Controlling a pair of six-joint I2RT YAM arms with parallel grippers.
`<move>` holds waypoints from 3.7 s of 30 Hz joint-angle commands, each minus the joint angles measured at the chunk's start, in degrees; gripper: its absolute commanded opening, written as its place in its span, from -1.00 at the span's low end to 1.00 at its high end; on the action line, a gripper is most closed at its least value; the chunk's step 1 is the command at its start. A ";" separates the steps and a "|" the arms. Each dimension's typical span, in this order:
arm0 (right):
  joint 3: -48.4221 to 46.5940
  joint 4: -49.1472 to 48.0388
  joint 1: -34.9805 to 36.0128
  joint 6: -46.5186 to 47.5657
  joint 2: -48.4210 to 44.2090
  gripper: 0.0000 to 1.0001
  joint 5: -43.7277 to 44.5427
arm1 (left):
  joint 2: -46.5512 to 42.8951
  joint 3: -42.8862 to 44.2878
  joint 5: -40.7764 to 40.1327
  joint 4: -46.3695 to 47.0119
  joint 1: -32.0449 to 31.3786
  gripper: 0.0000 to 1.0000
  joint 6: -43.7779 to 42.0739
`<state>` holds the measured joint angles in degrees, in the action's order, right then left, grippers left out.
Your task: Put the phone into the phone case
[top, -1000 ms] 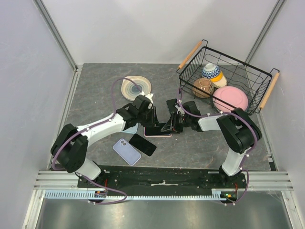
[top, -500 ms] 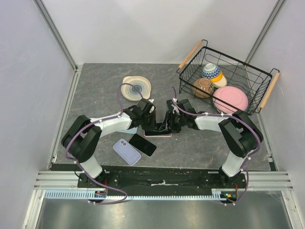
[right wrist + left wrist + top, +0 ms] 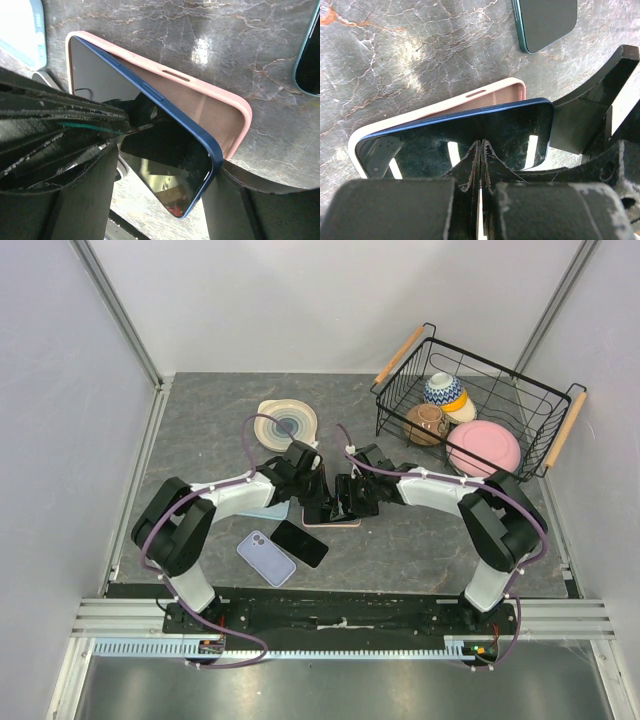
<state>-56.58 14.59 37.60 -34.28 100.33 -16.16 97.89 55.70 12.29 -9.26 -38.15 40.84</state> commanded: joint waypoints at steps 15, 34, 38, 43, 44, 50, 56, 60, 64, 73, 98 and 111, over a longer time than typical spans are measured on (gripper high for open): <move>-4.76 21.62 2.39 10.02 -0.66 0.50 12.74 | 5.56 -5.78 -0.25 -0.32 0.45 -0.96 2.31; -1.70 12.49 -8.95 8.62 -7.88 0.43 -8.96 | 6.00 -5.52 0.27 -0.85 0.53 -0.96 1.09; 1.11 8.71 -9.13 7.39 -4.54 0.34 -12.48 | 6.00 -5.69 0.36 -0.76 0.53 -0.96 1.00; 2.61 3.17 -9.13 5.45 -1.73 -0.16 -12.76 | 5.91 -6.04 1.06 -0.06 0.53 -0.96 0.91; 2.61 2.82 -9.30 5.11 -0.59 -0.18 -12.32 | 5.91 -6.13 1.15 0.03 0.53 -0.96 0.91; 2.26 1.41 -9.48 4.66 2.14 -0.32 -11.52 | 5.65 -6.31 1.42 0.11 0.45 -0.96 0.64; 2.61 1.49 -9.39 5.10 3.81 -0.37 -8.63 | 6.26 -6.05 1.68 0.12 0.45 -0.96 0.38; 2.70 1.58 -9.48 5.28 5.13 -0.45 -6.08 | 6.53 -5.69 1.95 -0.23 0.36 -0.96 -0.23; 2.52 2.55 -9.13 5.71 6.97 -0.59 -3.18 | 7.32 -4.03 0.28 -2.34 0.01 -0.96 -1.11; 0.51 6.15 -4.48 7.74 10.22 -0.81 6.14 | 8.11 0.81 -4.73 -8.40 -1.75 -0.96 -2.96; -2.13 5.27 -8.07 7.83 0.83 -0.53 -3.96 | -5.51 -0.06 -9.13 -3.40 -7.55 -0.85 -5.25; -3.19 -1.05 -13.26 5.46 7.94 -0.31 -9.94 | -6.75 -2.53 -6.41 0.11 -6.32 -0.47 -2.87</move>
<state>-58.65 21.17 25.47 -28.03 105.03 -29.54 90.56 53.15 5.02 -12.47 -44.97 37.23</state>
